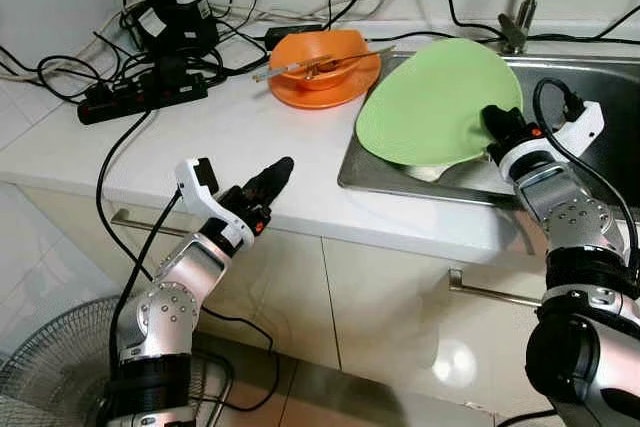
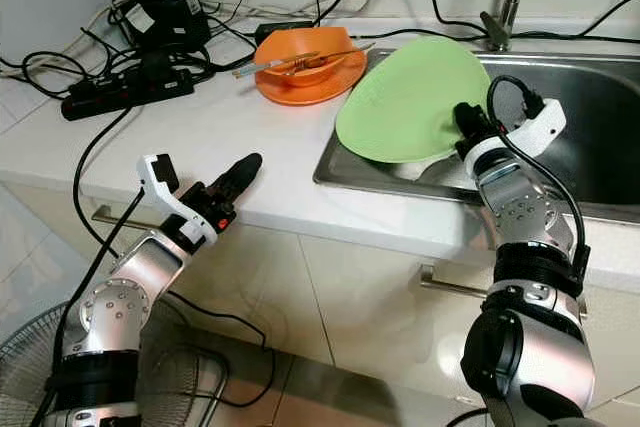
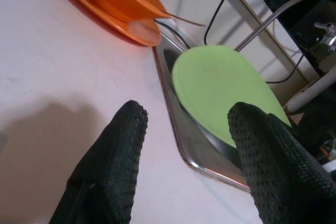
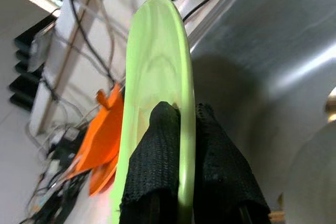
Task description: Kitchen organization
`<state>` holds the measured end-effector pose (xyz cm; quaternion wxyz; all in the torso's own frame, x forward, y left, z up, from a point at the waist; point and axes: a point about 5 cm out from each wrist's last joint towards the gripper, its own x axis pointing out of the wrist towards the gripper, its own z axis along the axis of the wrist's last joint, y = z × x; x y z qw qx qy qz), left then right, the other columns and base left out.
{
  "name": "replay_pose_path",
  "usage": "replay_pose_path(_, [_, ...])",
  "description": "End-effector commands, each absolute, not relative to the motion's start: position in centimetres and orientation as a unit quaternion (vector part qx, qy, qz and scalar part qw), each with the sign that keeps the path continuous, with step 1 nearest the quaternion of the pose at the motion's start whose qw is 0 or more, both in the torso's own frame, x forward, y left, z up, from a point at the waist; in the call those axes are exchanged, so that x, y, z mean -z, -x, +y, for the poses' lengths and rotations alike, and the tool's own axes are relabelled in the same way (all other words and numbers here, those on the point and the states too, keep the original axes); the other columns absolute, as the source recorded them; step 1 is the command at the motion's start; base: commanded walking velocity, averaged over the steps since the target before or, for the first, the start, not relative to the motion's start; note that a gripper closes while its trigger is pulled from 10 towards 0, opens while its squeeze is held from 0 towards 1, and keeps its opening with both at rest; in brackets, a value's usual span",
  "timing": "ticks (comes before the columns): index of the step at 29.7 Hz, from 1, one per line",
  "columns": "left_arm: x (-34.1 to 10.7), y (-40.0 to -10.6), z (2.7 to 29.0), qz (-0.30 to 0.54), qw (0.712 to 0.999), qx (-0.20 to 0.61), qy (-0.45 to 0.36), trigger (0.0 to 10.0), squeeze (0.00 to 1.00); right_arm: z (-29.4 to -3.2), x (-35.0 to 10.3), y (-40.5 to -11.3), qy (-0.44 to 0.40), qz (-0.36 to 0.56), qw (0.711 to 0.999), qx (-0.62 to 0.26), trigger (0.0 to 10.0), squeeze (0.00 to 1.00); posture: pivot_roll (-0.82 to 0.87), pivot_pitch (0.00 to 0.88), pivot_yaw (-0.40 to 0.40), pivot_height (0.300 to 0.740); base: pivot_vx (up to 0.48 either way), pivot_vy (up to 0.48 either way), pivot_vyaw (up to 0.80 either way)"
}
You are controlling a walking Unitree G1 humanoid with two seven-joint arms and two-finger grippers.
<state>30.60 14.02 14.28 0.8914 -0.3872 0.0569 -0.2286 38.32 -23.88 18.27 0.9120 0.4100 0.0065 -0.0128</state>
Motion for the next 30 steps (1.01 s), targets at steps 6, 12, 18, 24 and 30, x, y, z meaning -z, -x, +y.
replay_pose_path(6, [-15.7,-30.9,13.1,0.064,0.915,0.266,0.295,10.0,0.0,-25.9,-19.1,-38.8,-0.306,0.003,0.946,0.104,0.0,0.0,-0.03,0.0,0.131,0.74,0.0,0.0,0.0])
replay_pose_path(12, [-17.3,-31.0,10.6,0.063,0.917,0.339,0.2,10.0,0.0,-25.8,-18.7,-39.1,-0.185,0.03,0.973,0.136,0.0,0.0,-0.01,0.0,0.143,0.74,0.0,0.0,0.0])
replay_pose_path(18, [-17.7,-31.2,8.9,0.07,0.911,0.371,0.167,10.0,0.0,-23.5,-17.0,-39.6,-0.095,0.072,0.986,0.115,0.0,0.0,-0.01,0.0,0.148,0.74,0.0,0.0,0.0])
replay_pose_path(24, [-17.0,-31.1,8.5,0.09,0.908,0.385,0.138,10.0,0.0,-22.4,-16.3,-39.7,-0.067,0.092,0.989,0.096,0.0,0.0,-0.01,0.0,0.155,0.74,0.0,0.0,0.0])
replay_pose_path(30, [-16.2,-31.2,7.8,0.11,0.908,0.387,0.119,10.0,0.0,-21.4,-14.3,-39.3,-0.025,0.145,0.987,0.068,4.9,0.0,-0.01,0.0,0.163,0.74,0.0,0.0,0.0])
